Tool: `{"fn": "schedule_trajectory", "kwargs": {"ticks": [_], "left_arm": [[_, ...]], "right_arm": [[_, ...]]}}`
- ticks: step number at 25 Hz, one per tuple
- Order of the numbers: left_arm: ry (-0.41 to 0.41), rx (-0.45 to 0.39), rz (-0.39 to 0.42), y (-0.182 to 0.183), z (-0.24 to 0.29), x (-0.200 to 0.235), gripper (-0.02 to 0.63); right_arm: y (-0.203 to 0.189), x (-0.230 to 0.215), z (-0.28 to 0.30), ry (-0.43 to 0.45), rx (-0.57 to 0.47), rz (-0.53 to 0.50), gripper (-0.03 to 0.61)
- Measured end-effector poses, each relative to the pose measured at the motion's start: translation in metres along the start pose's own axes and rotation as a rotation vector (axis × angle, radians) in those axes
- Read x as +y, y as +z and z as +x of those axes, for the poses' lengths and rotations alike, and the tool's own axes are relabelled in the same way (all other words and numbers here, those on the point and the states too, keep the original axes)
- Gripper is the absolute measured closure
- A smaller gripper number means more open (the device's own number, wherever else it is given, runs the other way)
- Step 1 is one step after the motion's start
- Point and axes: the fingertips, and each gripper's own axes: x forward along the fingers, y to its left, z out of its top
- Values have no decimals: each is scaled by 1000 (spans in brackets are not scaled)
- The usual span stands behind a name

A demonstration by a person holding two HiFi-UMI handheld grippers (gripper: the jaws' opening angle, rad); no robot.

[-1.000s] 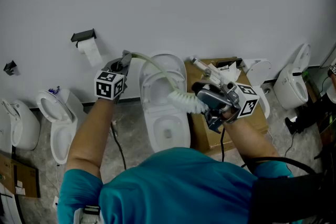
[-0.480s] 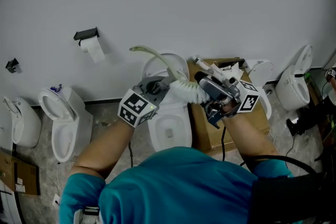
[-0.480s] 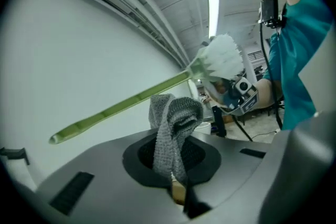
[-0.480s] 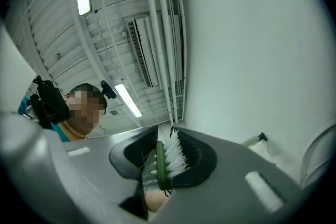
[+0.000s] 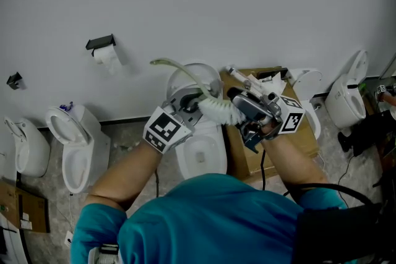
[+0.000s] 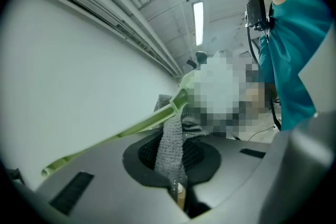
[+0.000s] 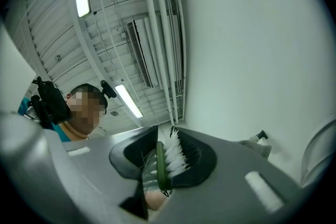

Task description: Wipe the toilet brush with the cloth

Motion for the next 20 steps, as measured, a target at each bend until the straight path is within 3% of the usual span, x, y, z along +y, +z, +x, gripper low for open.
{"fn": "schedule_trajectory", "kwargs": {"ticks": [20], "left_arm": [[89,-35,-202,-13,-18,39,592]], "right_arm": [[-1,-3,-4,-15,6,-16,503]]}}
